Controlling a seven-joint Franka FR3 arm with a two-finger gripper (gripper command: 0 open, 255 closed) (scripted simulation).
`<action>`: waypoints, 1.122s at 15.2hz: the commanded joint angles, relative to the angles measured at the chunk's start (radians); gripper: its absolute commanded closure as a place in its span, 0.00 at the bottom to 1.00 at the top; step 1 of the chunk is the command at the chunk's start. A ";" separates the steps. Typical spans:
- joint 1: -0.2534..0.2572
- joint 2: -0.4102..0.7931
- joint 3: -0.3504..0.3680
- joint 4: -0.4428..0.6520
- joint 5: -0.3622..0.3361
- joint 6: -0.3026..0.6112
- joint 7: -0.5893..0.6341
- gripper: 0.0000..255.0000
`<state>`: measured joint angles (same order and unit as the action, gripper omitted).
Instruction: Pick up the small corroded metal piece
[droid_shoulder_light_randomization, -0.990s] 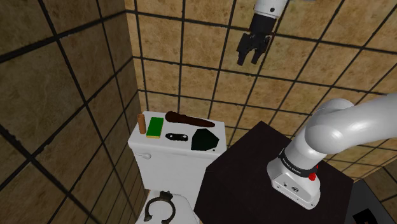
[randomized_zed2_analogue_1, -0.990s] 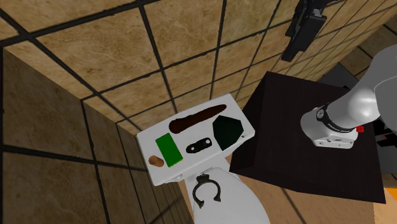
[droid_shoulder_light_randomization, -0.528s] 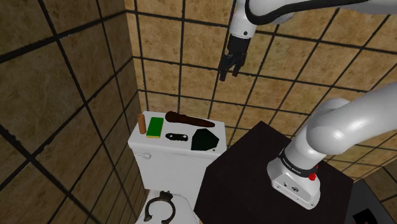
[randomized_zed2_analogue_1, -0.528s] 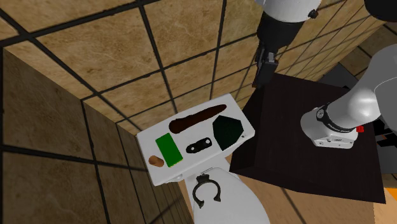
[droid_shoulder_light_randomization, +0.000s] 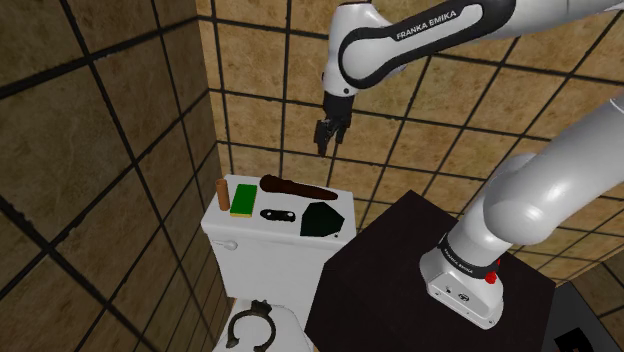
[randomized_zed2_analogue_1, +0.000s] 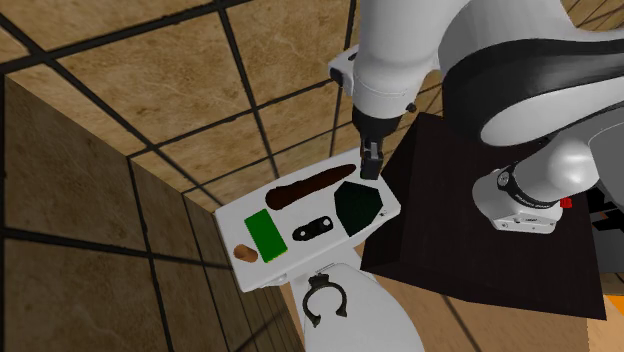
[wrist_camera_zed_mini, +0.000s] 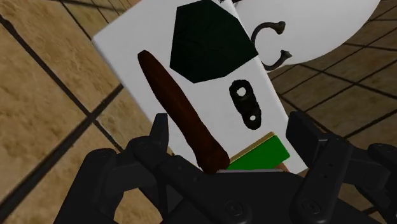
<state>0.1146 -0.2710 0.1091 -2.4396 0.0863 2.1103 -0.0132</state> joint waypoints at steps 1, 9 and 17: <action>0.010 0.068 0.016 0.010 -0.014 0.052 -0.006 0.00; 0.051 0.367 0.068 0.100 -0.119 0.226 0.007 0.00; 0.127 0.673 0.067 0.254 -0.272 0.333 0.050 0.00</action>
<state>0.2282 0.3650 0.1774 -2.2099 -0.1660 2.4365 0.0304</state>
